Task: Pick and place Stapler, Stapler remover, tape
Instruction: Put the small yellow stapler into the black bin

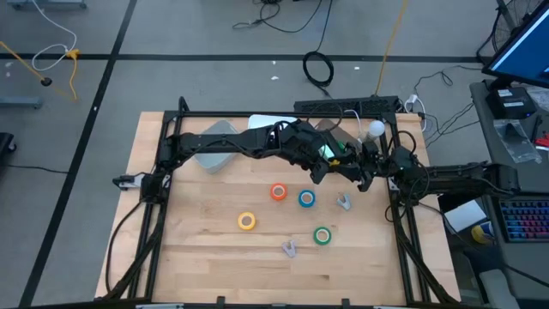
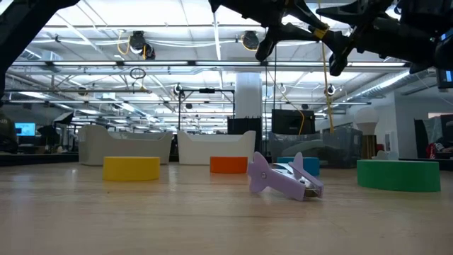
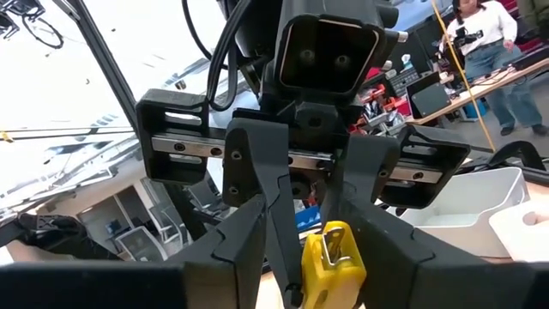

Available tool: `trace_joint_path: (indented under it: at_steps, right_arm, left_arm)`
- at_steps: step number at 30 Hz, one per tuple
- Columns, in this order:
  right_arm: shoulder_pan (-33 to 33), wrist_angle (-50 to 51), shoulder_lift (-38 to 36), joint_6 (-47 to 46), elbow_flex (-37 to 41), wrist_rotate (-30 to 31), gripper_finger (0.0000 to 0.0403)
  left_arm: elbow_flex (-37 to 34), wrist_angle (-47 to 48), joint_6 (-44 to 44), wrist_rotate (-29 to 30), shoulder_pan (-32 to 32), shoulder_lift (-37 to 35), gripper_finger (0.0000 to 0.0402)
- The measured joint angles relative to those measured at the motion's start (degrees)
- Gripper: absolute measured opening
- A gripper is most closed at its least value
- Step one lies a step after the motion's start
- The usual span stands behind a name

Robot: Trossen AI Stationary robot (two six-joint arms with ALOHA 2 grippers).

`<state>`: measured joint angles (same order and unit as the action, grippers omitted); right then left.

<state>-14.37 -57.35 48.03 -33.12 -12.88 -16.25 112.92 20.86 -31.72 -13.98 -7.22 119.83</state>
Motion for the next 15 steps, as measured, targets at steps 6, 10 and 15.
trace_joint_path:
  at_steps: [6,10,15]
  right_arm:
    - [0.0,-0.1,0.0,0.3,0.0,0.0,0.0138]
    - [0.0,-0.4,0.0,0.9,0.0,0.1,0.0137]
    - [0.0,-0.8,0.0,0.9,0.0,0.2,0.0136]
  left_arm:
    - [0.0,-1.0,-0.5,0.1,-0.1,0.0,0.0088]
    - [0.0,-2.7,-0.6,0.3,-0.2,0.0,0.0088]
    - [0.0,-3.0,-1.0,0.2,-0.3,0.0,0.0088]
